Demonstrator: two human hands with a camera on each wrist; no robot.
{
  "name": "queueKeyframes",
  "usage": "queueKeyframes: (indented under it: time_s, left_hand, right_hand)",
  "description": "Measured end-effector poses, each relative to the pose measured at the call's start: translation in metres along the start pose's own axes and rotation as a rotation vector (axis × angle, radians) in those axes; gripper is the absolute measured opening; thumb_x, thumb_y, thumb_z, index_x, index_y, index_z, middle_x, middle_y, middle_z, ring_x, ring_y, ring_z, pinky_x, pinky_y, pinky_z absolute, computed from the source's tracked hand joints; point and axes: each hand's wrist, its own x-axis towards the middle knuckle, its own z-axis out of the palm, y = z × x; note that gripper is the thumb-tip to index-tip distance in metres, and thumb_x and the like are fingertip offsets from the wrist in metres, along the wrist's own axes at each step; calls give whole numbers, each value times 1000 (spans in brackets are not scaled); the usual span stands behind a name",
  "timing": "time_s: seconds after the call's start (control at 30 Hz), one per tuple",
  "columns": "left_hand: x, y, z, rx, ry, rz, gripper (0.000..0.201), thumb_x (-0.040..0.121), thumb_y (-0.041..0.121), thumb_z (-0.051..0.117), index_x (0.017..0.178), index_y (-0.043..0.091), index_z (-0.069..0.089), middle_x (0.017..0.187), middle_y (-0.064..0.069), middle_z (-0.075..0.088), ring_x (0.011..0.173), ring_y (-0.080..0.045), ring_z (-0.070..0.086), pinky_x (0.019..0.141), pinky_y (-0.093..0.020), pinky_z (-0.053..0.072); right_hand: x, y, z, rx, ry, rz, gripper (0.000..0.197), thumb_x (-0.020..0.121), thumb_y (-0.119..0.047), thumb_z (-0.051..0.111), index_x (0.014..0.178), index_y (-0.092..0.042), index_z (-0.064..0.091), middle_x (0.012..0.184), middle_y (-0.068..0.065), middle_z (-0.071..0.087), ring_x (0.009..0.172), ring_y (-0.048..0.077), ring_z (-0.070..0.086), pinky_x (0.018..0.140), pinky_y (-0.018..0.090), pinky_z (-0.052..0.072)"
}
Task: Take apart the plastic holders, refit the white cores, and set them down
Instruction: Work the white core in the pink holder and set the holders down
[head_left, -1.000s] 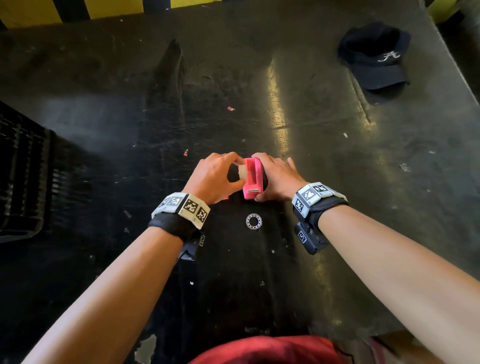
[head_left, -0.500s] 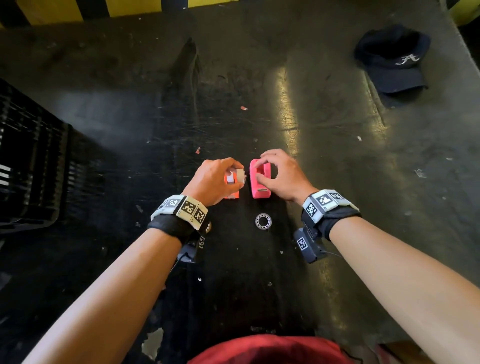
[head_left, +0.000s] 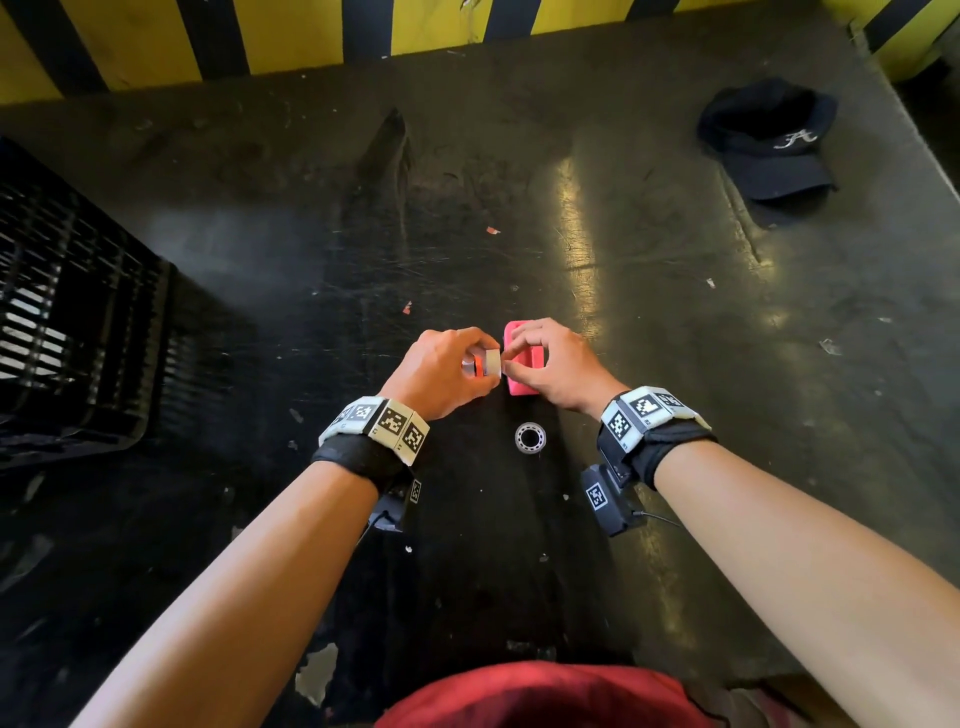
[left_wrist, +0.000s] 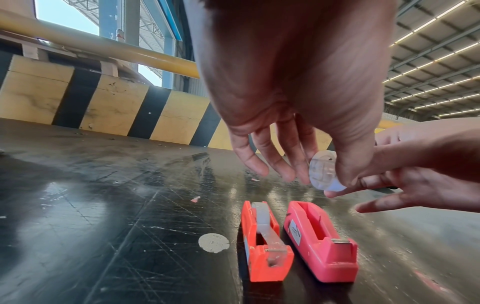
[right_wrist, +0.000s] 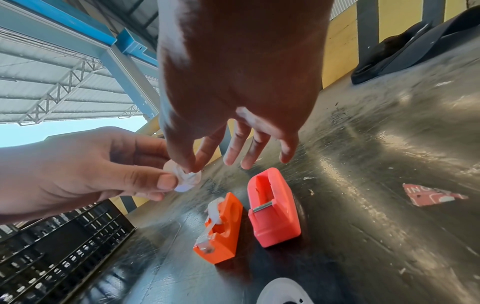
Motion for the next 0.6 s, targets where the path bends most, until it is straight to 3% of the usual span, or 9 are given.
queueKeyframes:
  time_s: [0.1,0.17,0.23,0.3,0.4,0.5,0.6]
  left_hand:
    - [-7,0,2,-6,3,-5,39,80,23,82,117,16,72,106,-3,77,96,-19,73,94,-38,57]
    - [-13,-2,8,14,0,-42,37,78,26,81,113,19,73,102,-4,75,93,-21,72,91,-40,58]
    - [-20,-5,19,129,-77,-118,38,77,31,78,113,25,71,105,-2,72,93,-23,70,85,-39,59]
    - [-28,-8,37,264,-182,-180,40,79,34,76,117,28,67,109,0,70,97,-25,69,84,-39,58]
    - [-35,-15,63,366,-248,-229,36,82,37,73,114,26,61,110,-2,70,99,-27,68,85,-42,55]
    - [-38,-21,80,474,-236,-212,48,81,43,75,122,24,58,124,-6,64,115,-30,59,94,-47,49]
    - [-34,-16,87,460,-178,-110,64,79,46,77,134,26,52,138,-8,54,128,-32,51,101,-51,45]
  right_hand:
    - [-5,0,-2,-11,-27,16,9,83,-29,82,85,-27,73,120,5,66,113,17,60,92,30,44]
    - [-11,5,-8,-26,-28,51,15,82,-38,82,79,-29,70,111,5,68,104,20,64,91,36,50]
    - [-18,12,-13,-55,-26,102,17,83,-39,81,78,-26,72,103,2,68,96,19,65,88,37,52]
    - [-25,20,-15,-84,-30,146,13,85,-30,80,83,-18,76,96,-2,67,93,19,66,89,38,54]
    - [-34,30,-13,-102,-41,179,11,85,-28,78,83,-18,75,98,-1,67,92,19,65,85,35,54]
    - [-43,37,-10,-101,-48,193,13,86,-32,78,82,-21,73,102,1,67,92,17,64,78,28,48]
    - [-51,42,-12,-101,-32,202,15,86,-35,77,84,-20,75,100,0,67,90,16,64,78,29,49]
